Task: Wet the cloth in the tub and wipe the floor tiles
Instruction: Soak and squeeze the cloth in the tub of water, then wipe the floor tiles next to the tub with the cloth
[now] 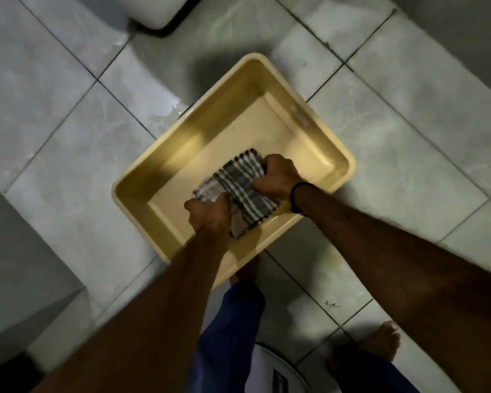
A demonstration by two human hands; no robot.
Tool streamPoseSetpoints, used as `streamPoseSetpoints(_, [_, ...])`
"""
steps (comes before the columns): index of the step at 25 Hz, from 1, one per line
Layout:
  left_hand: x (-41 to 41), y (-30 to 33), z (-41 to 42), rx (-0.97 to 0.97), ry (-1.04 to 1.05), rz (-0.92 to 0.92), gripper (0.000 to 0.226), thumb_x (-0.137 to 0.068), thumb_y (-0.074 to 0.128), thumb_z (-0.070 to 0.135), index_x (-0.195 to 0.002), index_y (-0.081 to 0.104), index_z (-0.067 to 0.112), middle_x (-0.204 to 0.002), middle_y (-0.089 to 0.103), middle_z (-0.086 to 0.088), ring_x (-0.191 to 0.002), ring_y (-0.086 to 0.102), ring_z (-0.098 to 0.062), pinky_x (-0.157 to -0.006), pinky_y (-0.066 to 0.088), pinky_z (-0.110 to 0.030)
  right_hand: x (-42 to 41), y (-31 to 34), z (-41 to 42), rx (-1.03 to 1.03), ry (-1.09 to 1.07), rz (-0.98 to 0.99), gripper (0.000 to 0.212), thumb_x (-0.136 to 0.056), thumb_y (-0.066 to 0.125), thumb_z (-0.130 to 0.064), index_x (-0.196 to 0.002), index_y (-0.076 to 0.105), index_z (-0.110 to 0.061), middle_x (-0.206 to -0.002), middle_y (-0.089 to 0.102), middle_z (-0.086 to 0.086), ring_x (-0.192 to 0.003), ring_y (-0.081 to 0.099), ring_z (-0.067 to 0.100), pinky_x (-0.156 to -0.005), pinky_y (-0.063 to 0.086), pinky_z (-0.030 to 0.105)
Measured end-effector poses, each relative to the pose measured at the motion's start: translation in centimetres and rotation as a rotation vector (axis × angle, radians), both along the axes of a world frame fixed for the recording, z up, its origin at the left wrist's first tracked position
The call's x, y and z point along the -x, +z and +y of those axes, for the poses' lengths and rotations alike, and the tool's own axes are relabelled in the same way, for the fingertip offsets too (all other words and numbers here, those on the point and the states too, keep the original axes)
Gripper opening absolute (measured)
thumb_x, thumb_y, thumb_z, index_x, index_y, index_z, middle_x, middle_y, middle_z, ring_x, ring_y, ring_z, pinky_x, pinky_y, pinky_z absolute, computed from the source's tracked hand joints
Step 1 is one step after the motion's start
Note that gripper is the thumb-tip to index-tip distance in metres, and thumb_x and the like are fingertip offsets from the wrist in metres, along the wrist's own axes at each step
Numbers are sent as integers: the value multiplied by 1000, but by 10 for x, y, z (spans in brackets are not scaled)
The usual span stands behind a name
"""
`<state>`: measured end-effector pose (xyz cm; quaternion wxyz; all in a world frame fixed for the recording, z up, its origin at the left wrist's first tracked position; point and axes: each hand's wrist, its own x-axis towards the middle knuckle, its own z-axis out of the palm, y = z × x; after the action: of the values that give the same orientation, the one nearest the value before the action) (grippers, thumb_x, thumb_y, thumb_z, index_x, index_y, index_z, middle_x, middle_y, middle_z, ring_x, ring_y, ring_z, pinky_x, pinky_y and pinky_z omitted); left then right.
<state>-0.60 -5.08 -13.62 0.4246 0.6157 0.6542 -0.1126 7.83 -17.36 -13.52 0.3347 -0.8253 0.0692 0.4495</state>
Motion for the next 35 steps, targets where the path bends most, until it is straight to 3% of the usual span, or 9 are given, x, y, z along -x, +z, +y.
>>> streamPoseSetpoints(4, [-22, 43, -10, 119, -70, -294, 35, -82, 71, 20, -117, 69, 20, -112, 74, -7, -95, 72, -25, -82, 62, -44, -8, 33, -22, -259, -282, 63, 9, -83, 74, -12, -91, 77, -12, -88, 76, 2, -88, 70, 21, -78, 58, 27])
streamPoseSetpoints(7, [-45, 83, -38, 255, -287, -501, 33, -82, 71, 23, -113, 66, 31, -112, 73, 3, -100, 73, -19, -80, 63, -42, -13, 69, -73, -454, -569, 50, 30, -84, 62, 3, -70, 70, -22, -59, 71, -16, -61, 67, 4, -54, 52, 12])
streamPoseSetpoints(11, [-79, 111, -117, 408, -687, -639, 30, -90, 66, 38, -117, 67, 26, -113, 74, 6, -104, 72, -17, -76, 60, -36, -10, 94, -166, -630, -848, -15, 21, -94, 62, -24, -101, 79, -16, -88, 83, -4, -71, 77, 7, -61, 60, 20])
streamPoseSetpoints(14, [-97, 97, -188, 582, -885, -643, 33, -96, 52, 46, -102, 74, 23, -86, 75, 7, -79, 74, -16, -59, 58, -31, 2, 67, -235, -747, -896, -64, 58, -95, 49, -63, -126, 72, -20, -122, 78, 6, -111, 75, 23, -96, 59, 40])
streamPoseSetpoints(18, [-95, 26, -253, 574, -1131, -667, 36, -99, 44, 33, -103, 73, 12, -90, 74, -13, -65, 74, -25, -52, 60, -37, 40, -18, -296, -858, -1077, 13, 62, -89, 64, -60, -134, 67, -18, -135, 70, 7, -122, 68, 27, -106, 52, 52])
streamPoseSetpoints(21, [-80, -39, -267, 253, -1420, -738, 27, -97, 49, 26, -104, 71, 12, -90, 73, -9, -69, 73, -25, -55, 61, -40, 77, -83, -315, -647, -1277, 56, 50, -86, 76, -36, -129, 70, -9, -128, 73, 16, -114, 71, 32, -108, 50, 57])
streamPoseSetpoints(27, [9, -140, -193, -671, -2129, -433, 60, -102, 38, 33, -154, 33, 3, -162, 33, -19, -146, 35, -40, -114, 33, -56, 152, -134, -311, -288, -1445, -135, 5, -89, 69, -2, -92, 73, 0, -76, 71, 12, -43, 69, 19, -40, 58, 30])
streamPoseSetpoints(31, [67, -130, -176, -580, -2179, -286, 66, -103, 16, 41, -159, 15, 7, -170, 9, -15, -156, 9, -36, -124, 10, -57, 210, -135, -306, -63, -1352, -174, 30, -86, 68, -8, -114, 74, 3, -114, 75, 24, -99, 74, 38, -94, 60, 51])
streamPoseSetpoints(35, [108, -161, -148, -659, -2192, -381, 67, -102, 5, 42, -160, 6, 9, -169, -1, -15, -157, 1, -34, -126, 5, -53, 260, -139, -310, 238, -1085, -224, 28, -89, 66, -45, -89, 71, -17, -93, 74, 10, -70, 70, 23, -57, 53, 9])
